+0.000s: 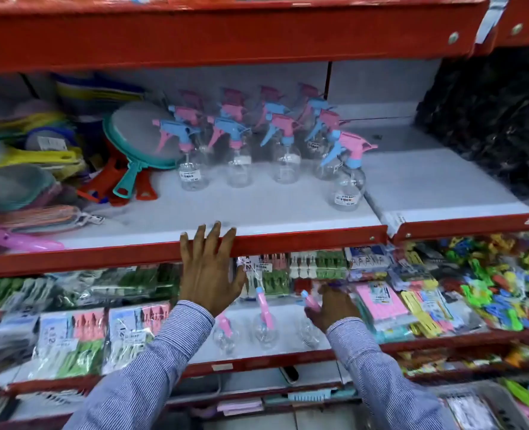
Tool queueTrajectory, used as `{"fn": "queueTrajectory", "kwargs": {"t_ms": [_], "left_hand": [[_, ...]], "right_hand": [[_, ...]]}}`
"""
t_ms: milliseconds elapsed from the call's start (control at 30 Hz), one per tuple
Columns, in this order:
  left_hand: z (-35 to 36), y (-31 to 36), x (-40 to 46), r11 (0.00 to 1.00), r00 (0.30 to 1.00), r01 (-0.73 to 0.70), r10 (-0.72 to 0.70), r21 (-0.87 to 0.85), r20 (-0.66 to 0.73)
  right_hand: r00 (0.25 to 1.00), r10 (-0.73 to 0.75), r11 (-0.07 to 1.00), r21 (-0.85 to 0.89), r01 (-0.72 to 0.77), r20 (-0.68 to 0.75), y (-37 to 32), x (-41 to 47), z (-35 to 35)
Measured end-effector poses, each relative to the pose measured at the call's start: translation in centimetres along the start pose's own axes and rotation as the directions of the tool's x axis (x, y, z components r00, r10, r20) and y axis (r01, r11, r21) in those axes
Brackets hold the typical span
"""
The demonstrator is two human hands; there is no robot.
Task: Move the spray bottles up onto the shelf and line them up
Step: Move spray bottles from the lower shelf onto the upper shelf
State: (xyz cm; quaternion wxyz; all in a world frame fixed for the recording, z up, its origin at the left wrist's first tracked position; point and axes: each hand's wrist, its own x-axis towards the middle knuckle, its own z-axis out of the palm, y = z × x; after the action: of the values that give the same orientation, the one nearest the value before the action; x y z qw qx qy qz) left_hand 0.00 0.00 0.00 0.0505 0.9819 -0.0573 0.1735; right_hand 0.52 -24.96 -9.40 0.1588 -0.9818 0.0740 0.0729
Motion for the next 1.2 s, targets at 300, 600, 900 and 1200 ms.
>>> {"fn": "queueTrajectory", "kwargs": {"t_ms": [300,600,900,1200], "left_hand": [[-0.2,-0.4,-0.4,1.000,1.000,-0.014,0.014,0.016,-0.016],[-0.5,-0.1,-0.7,1.000,1.000,0.008,-0.008,-0.026,-0.024],[-1.4,0.3,-1.0,0.998,1.000,0.022,-0.024,-0.064,-0.018],[-1.6,0.2,-1.1,0.995,1.000,0.024,-0.025,-0.094,-0.003]], "right_hand": [[0.988,0.041,0.999,-0.003,-0.041,0.152,-1.1,0.3,-0.5],[0.981,-0.170,0.954,0.236,0.187,-0.091,-4.9,-4.4,-15.6],[0.851,-0.140,0.779,0.474,0.411,-0.507,-10.6,-0.7,-24.7],[0.828,-0.046,0.789,0.488,0.373,-0.559,-12.5,6.6,-20.5]]}}
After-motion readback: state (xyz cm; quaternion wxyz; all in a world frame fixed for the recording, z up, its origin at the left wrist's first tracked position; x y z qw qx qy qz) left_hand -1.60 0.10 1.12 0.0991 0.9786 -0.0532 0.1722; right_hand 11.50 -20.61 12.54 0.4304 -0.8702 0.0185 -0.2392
